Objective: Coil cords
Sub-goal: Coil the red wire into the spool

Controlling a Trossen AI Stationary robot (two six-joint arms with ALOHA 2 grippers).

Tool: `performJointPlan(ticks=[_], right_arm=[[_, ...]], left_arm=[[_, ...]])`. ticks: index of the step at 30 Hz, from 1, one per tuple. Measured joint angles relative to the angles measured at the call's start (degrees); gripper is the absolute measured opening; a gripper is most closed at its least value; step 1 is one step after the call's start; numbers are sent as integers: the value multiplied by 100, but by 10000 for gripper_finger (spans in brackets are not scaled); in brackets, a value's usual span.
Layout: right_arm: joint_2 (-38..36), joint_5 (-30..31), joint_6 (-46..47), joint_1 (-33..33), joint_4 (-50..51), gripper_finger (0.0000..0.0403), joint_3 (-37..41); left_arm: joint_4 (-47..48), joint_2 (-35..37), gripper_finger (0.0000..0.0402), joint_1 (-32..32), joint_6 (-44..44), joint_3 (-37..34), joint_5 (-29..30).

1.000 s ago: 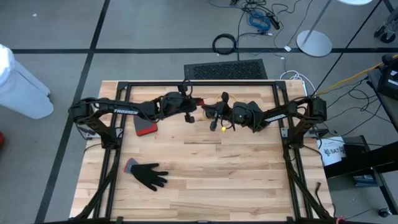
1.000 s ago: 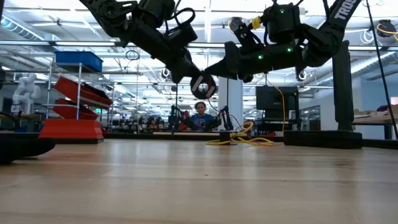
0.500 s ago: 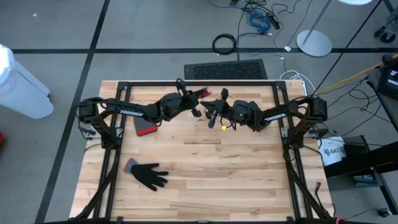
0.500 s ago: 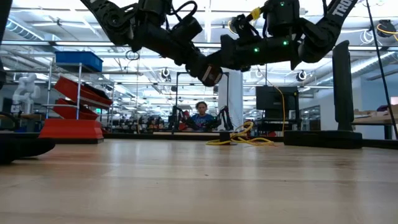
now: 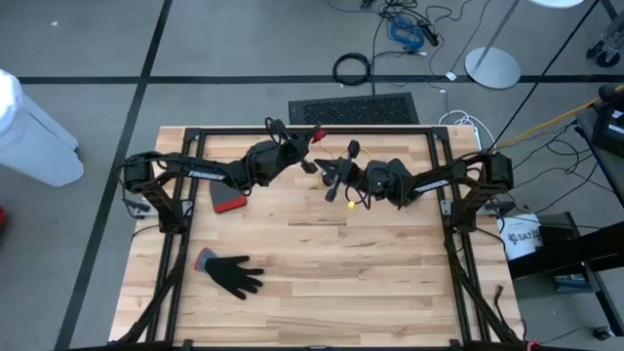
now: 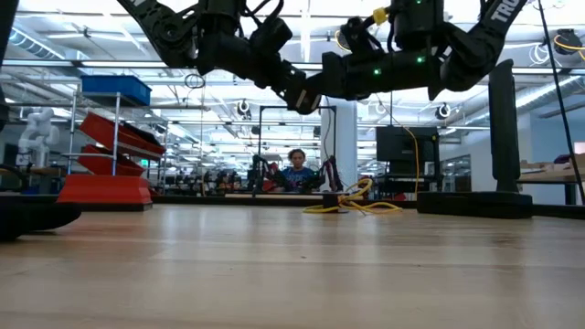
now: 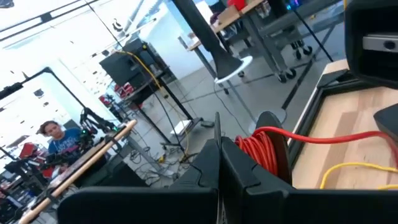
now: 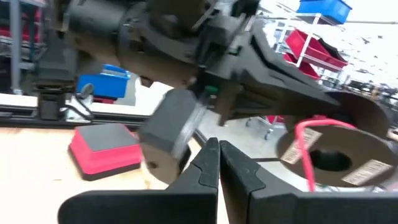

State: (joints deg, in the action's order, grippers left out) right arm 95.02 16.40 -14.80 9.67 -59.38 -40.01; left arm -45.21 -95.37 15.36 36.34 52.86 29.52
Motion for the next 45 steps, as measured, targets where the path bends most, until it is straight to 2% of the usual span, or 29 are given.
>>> performJointPlan(ticks=[8, 14, 17, 19, 25, 27, 31, 37, 41, 45], right_arm=[[9, 21, 61, -190, 455, 2, 4], [15, -69, 190, -489, 1039, 18, 9], [15, 73, 47, -713, 1218, 26, 9], [15, 499, -128, -932, 1264, 29, 11], [-20, 2414, -1030, -1436, 1257, 29, 9], [-74, 2708, -1101, -1467, 1261, 30, 10], [-128, 2578, -882, -1259, 1254, 46, 69], [-277, 2361, -294, -894, 1267, 111, 314], [-358, 1793, 133, -610, 1243, 148, 441], [-354, 1219, 576, -274, 1067, 165, 583]], left_arm=[[-121, 4, 0, 42, 16, 0, -24], [-574, 17, 0, 112, 2, 9, -47], [-708, 17, 0, 114, 2, 9, -57], [-726, 17, 0, 130, 2, 9, -55], [-703, 17, 0, 140, 2, 9, -62], [-716, 17, 0, 140, 2, 9, -94], [-727, 17, 0, 129, -4, 9, -207], [-746, 16, 0, 100, -4, 9, -232], [-748, 15, 0, 101, -9, 9, -277], [-795, 16, 0, 100, -13, 9, -300]])
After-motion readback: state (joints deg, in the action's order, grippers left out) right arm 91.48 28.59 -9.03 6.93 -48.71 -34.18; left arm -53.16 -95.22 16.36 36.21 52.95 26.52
